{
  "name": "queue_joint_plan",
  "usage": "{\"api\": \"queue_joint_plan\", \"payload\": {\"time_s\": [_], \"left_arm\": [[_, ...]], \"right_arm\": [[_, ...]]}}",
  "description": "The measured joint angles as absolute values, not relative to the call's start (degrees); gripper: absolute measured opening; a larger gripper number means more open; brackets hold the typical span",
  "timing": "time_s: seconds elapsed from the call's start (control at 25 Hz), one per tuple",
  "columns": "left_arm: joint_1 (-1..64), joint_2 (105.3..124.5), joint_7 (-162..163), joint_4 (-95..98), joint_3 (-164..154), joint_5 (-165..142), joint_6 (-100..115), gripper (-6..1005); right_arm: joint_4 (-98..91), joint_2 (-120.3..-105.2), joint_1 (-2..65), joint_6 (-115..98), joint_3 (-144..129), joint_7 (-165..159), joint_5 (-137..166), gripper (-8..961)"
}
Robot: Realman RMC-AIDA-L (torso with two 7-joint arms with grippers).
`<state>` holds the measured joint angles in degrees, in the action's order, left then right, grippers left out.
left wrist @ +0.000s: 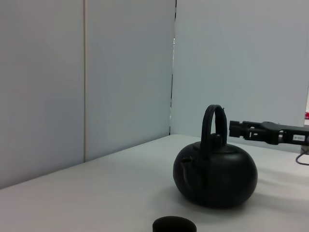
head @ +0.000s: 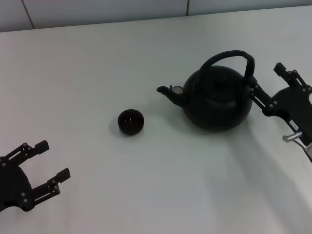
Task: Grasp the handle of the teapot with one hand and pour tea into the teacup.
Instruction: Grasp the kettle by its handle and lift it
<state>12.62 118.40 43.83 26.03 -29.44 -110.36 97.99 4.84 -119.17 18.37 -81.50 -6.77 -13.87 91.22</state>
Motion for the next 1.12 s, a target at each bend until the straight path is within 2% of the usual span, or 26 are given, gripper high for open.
{"api": "queue_joint_plan", "payload": {"time_s": [0.92, 1.12], "left_arm": [[12.27, 118.37, 43.59, 25.31, -29.45, -108.27, 98.16, 797], [12.53, 118.38, 43.59, 25.31, -29.44, -108.16, 98.30, 797]], "right_arm": [[3.96, -119.19, 21.97, -76.98, -5.65, -14.78, 91.44, 748], [3.92, -119.14, 22.62, -76.08, -5.89, -15.97, 91.78, 545]]}}
